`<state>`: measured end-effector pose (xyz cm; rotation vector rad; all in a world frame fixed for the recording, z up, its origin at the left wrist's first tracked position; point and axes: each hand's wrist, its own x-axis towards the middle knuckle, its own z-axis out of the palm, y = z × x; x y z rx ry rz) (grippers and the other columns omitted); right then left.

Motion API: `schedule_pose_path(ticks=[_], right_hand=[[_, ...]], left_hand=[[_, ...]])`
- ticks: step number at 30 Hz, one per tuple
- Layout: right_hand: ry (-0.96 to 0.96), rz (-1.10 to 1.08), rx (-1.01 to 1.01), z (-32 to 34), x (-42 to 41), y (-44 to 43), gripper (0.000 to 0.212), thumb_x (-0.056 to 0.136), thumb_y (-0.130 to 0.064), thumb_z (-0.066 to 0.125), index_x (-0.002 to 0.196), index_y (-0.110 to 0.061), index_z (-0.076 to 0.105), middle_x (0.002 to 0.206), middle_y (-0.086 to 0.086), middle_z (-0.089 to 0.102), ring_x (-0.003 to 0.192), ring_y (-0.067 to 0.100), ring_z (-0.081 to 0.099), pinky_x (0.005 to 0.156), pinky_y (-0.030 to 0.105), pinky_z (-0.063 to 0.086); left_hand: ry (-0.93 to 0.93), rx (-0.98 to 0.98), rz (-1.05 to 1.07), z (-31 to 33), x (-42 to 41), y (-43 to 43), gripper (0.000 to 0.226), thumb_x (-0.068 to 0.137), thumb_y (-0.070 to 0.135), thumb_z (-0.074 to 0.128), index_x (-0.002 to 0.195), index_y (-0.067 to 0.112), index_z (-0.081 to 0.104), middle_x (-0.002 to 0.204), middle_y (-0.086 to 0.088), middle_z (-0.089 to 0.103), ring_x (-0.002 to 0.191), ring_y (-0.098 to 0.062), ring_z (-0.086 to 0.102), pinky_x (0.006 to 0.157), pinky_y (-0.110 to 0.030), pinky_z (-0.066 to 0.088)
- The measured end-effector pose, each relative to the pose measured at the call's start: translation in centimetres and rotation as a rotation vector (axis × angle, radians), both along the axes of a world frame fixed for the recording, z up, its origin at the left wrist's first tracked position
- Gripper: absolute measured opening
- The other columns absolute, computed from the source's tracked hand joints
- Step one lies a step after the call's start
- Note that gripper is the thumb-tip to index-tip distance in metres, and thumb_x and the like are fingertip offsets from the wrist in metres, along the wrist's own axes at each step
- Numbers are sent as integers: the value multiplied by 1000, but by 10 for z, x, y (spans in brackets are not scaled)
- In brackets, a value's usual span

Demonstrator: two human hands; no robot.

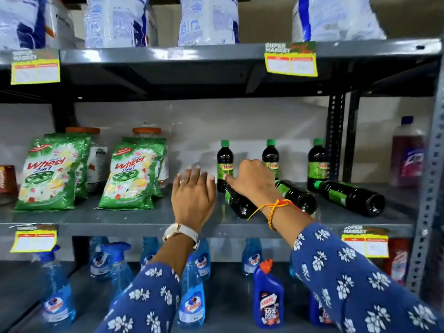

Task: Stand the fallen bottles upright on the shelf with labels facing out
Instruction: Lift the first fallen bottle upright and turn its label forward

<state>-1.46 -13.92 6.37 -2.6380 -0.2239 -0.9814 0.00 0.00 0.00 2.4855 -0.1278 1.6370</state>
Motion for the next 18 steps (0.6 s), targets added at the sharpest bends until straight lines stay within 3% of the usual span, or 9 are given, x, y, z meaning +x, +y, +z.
schedule_pose_path(ticks=[2, 4, 7, 10, 12, 13, 15, 18], right_hand=[[137, -59, -59, -4, 11, 15, 53, 80, -46, 65, 113, -5, 60, 116, 15, 63, 110, 34, 58, 81, 35, 47], [234, -144, -137, -11, 24, 30, 62, 74, -51, 68, 119, -10, 57, 118, 11, 62, 111, 32, 56, 79, 34, 45], [353, -262, -289, -20, 44, 44, 62, 73, -52, 69, 118, -12, 58, 113, 5, 62, 108, 28, 56, 74, 33, 41], [467, -290, -297, -28, 60, 45, 24, 93, -21, 48, 113, -10, 52, 100, 12, 50, 107, 28, 56, 80, 32, 41], [404, -304, -309, -30, 67, 44, 13, 92, -18, 48, 104, -16, 51, 87, 10, 50, 96, 27, 58, 80, 32, 44], [366, -281, -291, -30, 68, 42, 15, 90, -22, 53, 104, -17, 54, 87, 9, 55, 96, 27, 60, 81, 33, 46], [315, -225, -213, -28, 68, 36, 41, 79, -37, 68, 111, -13, 59, 105, 8, 64, 105, 28, 61, 80, 32, 47], [225, -149, 1, -32, 69, 17, 64, 70, -53, 71, 113, -9, 55, 116, 13, 63, 108, 33, 60, 77, 34, 45]], left_hand=[[2, 17, -59, -28, -3, 12, 45, 94, 27, 31, 76, 5, 66, 81, -15, 69, 74, -32, 65, 69, -37, 49], [30, 32, -66, -65, -8, 24, 39, 92, 24, 35, 71, 7, 64, 69, -12, 65, 61, -30, 62, 55, -32, 46], [39, 127, -37, -85, -1, 33, 34, 92, 25, 37, 77, 13, 66, 73, -6, 67, 65, -28, 62, 59, -34, 42], [-7, 103, -8, -90, 7, 33, 34, 91, 25, 38, 77, 13, 66, 71, -5, 67, 66, -27, 61, 61, -35, 40], [-24, 85, -12, -92, 10, 32, 34, 91, 25, 39, 76, 12, 67, 72, -5, 67, 66, -28, 61, 63, -36, 41], [-27, 74, -13, -93, 12, 33, 35, 91, 25, 38, 76, 12, 67, 72, -6, 67, 66, -28, 61, 64, -36, 41], [-27, 60, -17, -93, 14, 33, 36, 92, 25, 37, 75, 12, 66, 71, -6, 67, 65, -28, 61, 64, -36, 40], [-31, 66, -13, -95, 18, 34, 38, 92, 26, 35, 74, 11, 66, 70, -6, 66, 65, -27, 60, 65, -36, 39]])
